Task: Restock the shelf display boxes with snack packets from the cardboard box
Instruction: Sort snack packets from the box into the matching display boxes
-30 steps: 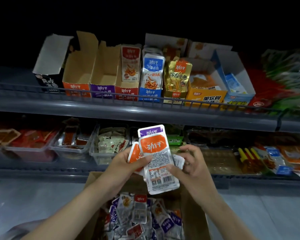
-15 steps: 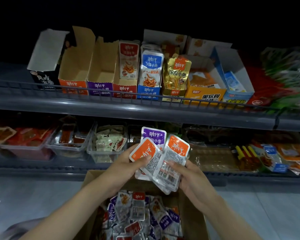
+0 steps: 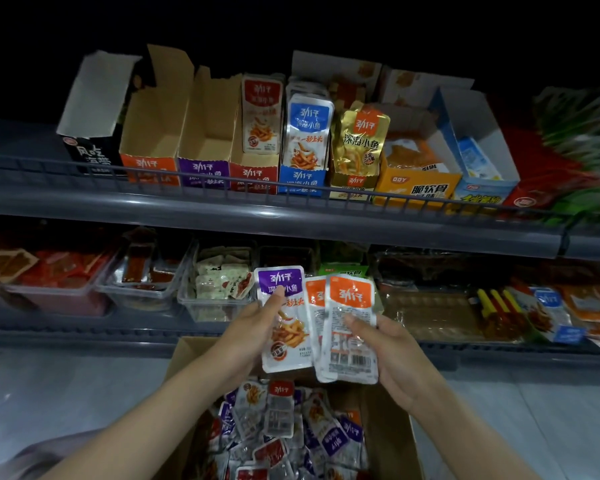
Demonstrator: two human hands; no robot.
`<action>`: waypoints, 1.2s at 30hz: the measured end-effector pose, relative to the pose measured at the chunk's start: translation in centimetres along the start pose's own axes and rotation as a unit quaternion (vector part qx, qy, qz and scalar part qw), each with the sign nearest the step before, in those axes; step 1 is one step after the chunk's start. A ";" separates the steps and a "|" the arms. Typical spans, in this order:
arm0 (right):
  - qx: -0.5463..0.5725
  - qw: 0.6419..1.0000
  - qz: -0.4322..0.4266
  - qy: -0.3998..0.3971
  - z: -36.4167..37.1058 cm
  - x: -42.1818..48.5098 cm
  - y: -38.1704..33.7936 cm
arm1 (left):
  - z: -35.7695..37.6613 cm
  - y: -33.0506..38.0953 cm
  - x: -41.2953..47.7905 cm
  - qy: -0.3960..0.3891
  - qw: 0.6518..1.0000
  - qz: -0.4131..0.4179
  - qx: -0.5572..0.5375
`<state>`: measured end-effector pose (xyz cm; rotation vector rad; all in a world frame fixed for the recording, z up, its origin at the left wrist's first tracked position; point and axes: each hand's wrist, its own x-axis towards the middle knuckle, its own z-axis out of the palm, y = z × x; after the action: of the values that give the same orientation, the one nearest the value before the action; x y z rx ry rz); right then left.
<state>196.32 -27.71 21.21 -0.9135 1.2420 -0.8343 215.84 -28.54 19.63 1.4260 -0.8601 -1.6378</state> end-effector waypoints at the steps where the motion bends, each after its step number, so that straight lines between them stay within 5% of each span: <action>1: -0.008 1.000 -0.015 0.018 -0.3 0.1 -0.1 | -0.1 0.2 0.0 0.008 1.000 -0.001 0.000; 9: -0.165 0.975 -0.129 0.070 1.4 0.3 0.9 | 1.2 0.0 -0.9 -0.103 0.992 -0.067 -0.027; 13: -0.226 0.962 -0.156 0.007 2.6 -0.1 1.3 | 1.6 -0.9 -1.0 -0.174 0.982 -0.071 -0.028; 17: -0.217 0.965 -0.135 -0.064 2.7 -0.3 1.2 | 1.4 -0.5 -0.9 -0.166 0.985 -0.052 -0.021; 21: -0.238 0.957 -0.167 -0.005 2.0 0.0 1.0 | 1.2 -0.4 -0.8 -0.145 0.989 -0.034 -0.016; 27: -0.074 0.994 -0.078 -0.012 1.9 0.4 1.4 | 1.1 -0.3 -1.3 -0.134 0.991 -0.030 -0.001; 36: 0.007 0.997 -0.013 0.077 1.7 1.6 2.2 | 0.9 -0.3 -1.4 -0.158 0.987 -0.004 0.042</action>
<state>198.33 -28.06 18.72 -0.8695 1.3570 -0.9475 215.02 -27.16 20.19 1.2446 -1.1137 -1.8841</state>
